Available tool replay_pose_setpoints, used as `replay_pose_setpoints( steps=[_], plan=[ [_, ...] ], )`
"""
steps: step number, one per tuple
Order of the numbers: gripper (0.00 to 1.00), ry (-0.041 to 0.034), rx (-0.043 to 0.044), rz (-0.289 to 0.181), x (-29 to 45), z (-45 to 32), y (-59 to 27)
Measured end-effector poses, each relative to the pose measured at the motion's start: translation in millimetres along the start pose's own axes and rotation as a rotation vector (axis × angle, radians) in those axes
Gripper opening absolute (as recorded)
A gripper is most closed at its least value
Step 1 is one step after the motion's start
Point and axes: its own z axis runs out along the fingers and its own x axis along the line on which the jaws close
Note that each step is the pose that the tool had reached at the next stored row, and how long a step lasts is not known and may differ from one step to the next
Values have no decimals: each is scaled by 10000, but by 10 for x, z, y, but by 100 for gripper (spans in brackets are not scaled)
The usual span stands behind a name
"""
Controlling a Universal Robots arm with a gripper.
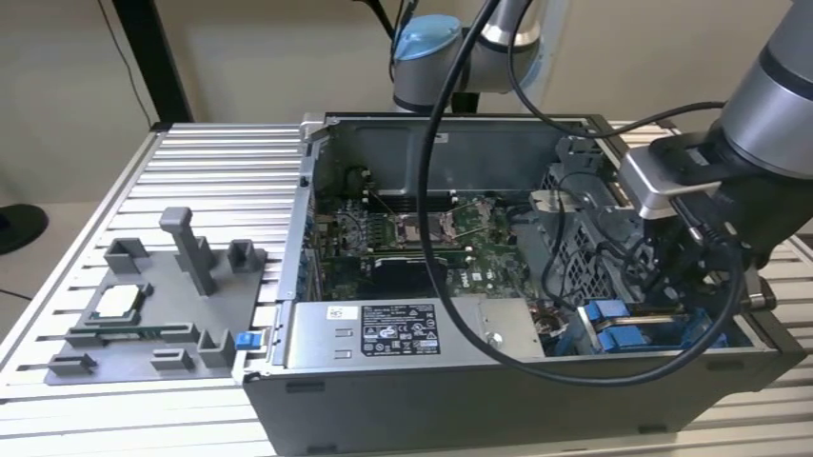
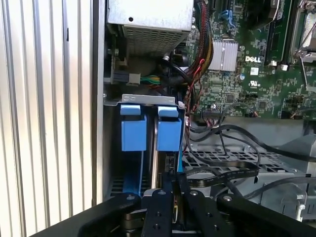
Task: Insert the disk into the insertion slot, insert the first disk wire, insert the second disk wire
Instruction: 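Insert the second disk wire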
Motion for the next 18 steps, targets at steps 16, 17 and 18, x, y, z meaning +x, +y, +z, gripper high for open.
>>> replay_pose_setpoints(
  steps=[16,17,18],
  plan=[
    [0,17,15,38,-4,102,11],
    [0,17,15,39,-3,111,12],
    [0,14,15,40,-3,113,12]
  ],
)
